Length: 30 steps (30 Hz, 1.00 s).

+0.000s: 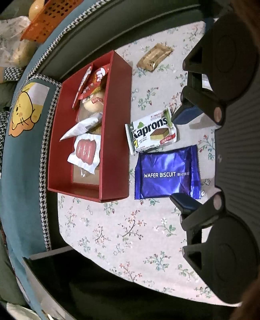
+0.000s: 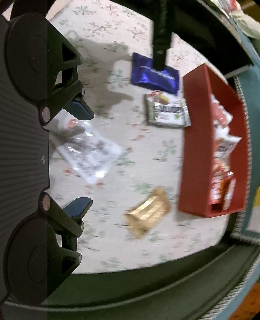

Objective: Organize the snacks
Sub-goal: 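Lower the left tool onto the blue wafer biscuit pack while the right tool approaches the white wrapper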

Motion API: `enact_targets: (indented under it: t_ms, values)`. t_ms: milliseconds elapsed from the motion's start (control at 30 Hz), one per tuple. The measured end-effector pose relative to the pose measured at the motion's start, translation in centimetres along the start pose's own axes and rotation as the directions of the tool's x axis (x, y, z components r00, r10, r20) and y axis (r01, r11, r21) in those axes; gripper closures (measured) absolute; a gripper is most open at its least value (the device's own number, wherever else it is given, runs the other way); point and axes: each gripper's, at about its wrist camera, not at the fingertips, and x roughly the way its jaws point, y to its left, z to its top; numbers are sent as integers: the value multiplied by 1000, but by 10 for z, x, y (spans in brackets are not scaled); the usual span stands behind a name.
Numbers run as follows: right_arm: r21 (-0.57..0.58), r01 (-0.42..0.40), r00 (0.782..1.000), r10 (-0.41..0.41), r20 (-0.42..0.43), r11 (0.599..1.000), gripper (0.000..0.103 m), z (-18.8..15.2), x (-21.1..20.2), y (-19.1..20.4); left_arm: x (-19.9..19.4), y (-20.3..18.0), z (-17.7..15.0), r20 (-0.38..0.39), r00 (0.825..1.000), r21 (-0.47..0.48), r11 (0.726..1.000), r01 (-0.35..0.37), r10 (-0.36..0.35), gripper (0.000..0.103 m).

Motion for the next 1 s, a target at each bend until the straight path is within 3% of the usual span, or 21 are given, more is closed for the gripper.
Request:
enact_targets:
  t_ms: [200,333,400,500,633,767,933,1000]
  values:
    - [73,-46,995,52,-82,996,12,-16,16,8,-8,8,1,15,999,-27,999,36,-36,0]
    - [129,-48,996,57,-64,990,7,-4,25,11,-10,14,1,20,999,-40,998,42,-41,0]
    - [89,-12,998,17,-56,996,8,1,29,19,-10,19,1,20,999,-51,998,38,-38,0]
    - [-70,73,996,-76,-51,995,10,-1,36,42,-4,25,0,7,1000,-67,998,21,-21,0]
    - [-161,60,997,-68,-42,985,29,-5,30,48,10,29,0,-30,999,-96,995,20,-23,0]
    - [-181,40,998,-50,-50,983,36,-5,25,40,33,28,3,-82,996,-138,990,15,-27,0]
    - [-172,24,999,-30,-32,985,46,4,18,24,61,24,9,-113,993,-138,989,-47,31,0]
    - [-169,31,999,-37,-29,985,43,9,22,18,75,24,9,-131,989,-135,987,-82,64,0]
